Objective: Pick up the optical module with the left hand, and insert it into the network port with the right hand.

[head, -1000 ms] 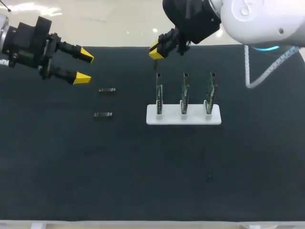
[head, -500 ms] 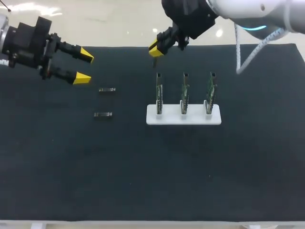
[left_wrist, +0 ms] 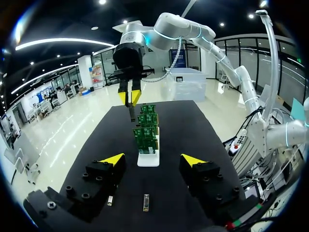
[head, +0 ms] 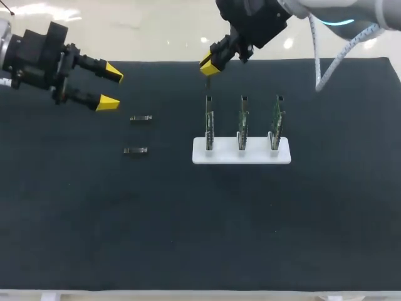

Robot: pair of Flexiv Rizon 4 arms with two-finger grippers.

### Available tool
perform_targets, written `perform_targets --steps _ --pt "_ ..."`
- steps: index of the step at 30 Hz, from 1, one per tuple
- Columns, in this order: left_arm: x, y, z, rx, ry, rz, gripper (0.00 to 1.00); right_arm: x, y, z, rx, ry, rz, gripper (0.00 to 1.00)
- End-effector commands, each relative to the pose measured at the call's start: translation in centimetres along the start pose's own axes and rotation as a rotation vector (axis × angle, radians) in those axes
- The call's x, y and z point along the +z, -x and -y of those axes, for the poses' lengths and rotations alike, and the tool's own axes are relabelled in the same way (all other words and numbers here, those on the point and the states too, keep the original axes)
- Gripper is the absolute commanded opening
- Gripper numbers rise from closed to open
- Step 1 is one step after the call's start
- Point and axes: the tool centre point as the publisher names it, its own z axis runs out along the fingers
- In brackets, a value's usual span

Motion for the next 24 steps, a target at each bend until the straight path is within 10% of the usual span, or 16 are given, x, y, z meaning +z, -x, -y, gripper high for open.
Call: perform_targets --steps 1,24 --pt "0.05 -0.01 -0.09 0.000 -0.002 -0.003 1.00 -0.06 -0.47 -0.45 0.003 0.001 0.008 0.00" --pt "0.05 -0.01 -0.09 0.000 -0.002 -0.003 1.00 0.63 -1.16 -1.13 0.028 -0.019 0.047 0.00"
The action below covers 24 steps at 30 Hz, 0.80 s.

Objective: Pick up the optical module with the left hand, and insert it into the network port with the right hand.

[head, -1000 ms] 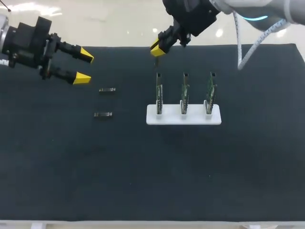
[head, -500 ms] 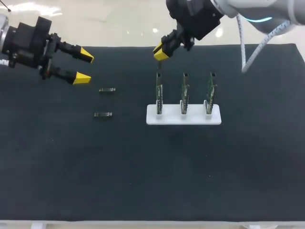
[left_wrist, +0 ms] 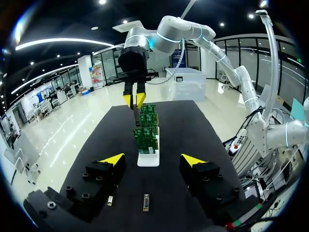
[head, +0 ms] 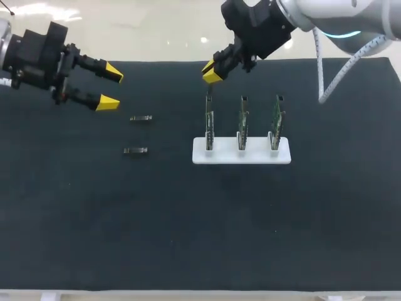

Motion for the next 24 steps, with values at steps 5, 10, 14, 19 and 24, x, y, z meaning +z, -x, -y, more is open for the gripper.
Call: perform_targets --steps 5,10,14,19,24 --pt "0.06 -0.01 -0.09 -0.001 -0.002 -0.003 1.00 0.41 -0.43 -0.06 0.006 -0.010 0.023 0.00" --pt "0.06 -0.01 -0.09 -0.001 -0.002 -0.003 1.00 0.43 -0.49 -0.06 0.006 -0.010 0.024 0.00" --pt "0.06 -0.01 -0.09 -0.001 -0.002 -0.003 1.00 0.23 -0.54 -0.05 0.007 -0.011 0.023 0.00" --pt "0.06 -0.01 -0.09 -0.001 -0.002 -0.003 1.00 0.06 -0.49 0.12 0.006 -0.010 0.021 0.00" --pt "0.06 -0.01 -0.09 -0.001 -0.002 -0.003 1.00 0.07 -0.52 0.21 0.007 -0.011 0.024 0.00"
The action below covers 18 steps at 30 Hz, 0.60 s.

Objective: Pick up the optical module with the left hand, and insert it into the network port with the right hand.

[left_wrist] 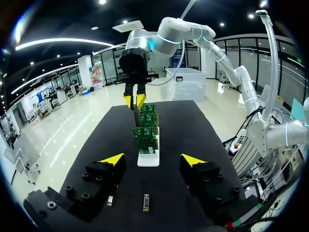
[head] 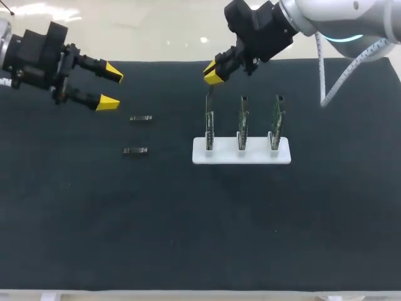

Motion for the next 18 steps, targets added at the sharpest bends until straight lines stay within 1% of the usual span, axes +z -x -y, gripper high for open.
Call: perform_targets --steps 1,11,18 --pt "0.06 0.00 -0.09 -0.001 -0.002 -0.003 1.00 0.00 -0.11 0.12 -0.001 0.001 0.004 0.00" --pt "0.06 0.00 -0.09 -0.001 -0.002 -0.003 1.00 0.15 -0.37 0.14 0.000 0.006 0.011 0.00" --pt "0.06 0.00 -0.09 -0.001 -0.002 -0.003 1.00 0.04 -0.05 -0.17 0.001 -0.001 0.004 0.00"
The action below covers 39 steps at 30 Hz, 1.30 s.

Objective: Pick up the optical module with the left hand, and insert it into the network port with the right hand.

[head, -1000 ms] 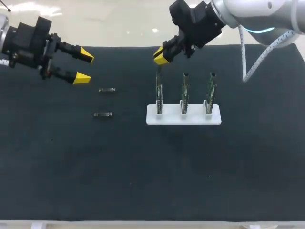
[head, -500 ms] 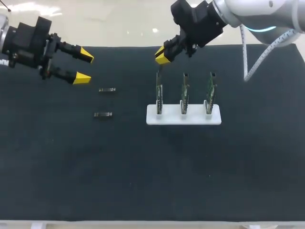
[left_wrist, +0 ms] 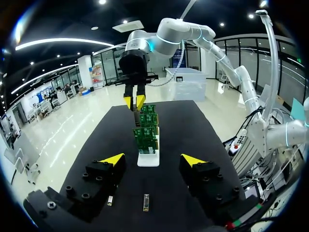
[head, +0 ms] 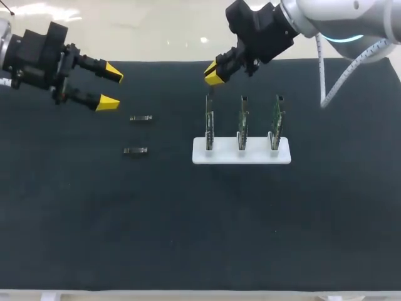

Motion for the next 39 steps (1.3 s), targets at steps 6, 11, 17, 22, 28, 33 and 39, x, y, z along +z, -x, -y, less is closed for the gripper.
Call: perform_targets --steps 6,11,17,22,28,33,39 --pt "0.06 0.00 -0.09 -0.001 -0.002 -0.003 1.00 -0.21 0.19 -0.33 0.002 -0.007 -0.007 0.00" --pt "0.06 0.00 -0.09 -0.001 -0.002 -0.003 1.00 -0.22 0.22 -0.33 0.001 -0.005 -0.007 0.00" --pt "0.06 0.00 -0.09 -0.001 -0.002 -0.003 1.00 0.04 -0.08 -0.22 0.001 -0.007 0.002 0.00" --pt "0.06 0.00 -0.09 -0.001 -0.002 -0.003 1.00 0.05 -0.20 0.03 -0.003 -0.005 0.005 0.00" --pt "0.06 0.00 -0.09 -0.001 -0.002 -0.003 1.00 0.26 -0.38 0.10 -0.003 -0.006 0.013 0.00" --pt "0.06 0.00 -0.09 -0.001 -0.002 -0.003 1.00 0.24 -0.09 0.08 -0.004 -0.008 0.010 0.00" --pt "0.06 0.00 -0.09 -0.001 -0.002 -0.003 1.00 0.01 0.37 0.14 -0.004 -0.004 -0.001 0.00"
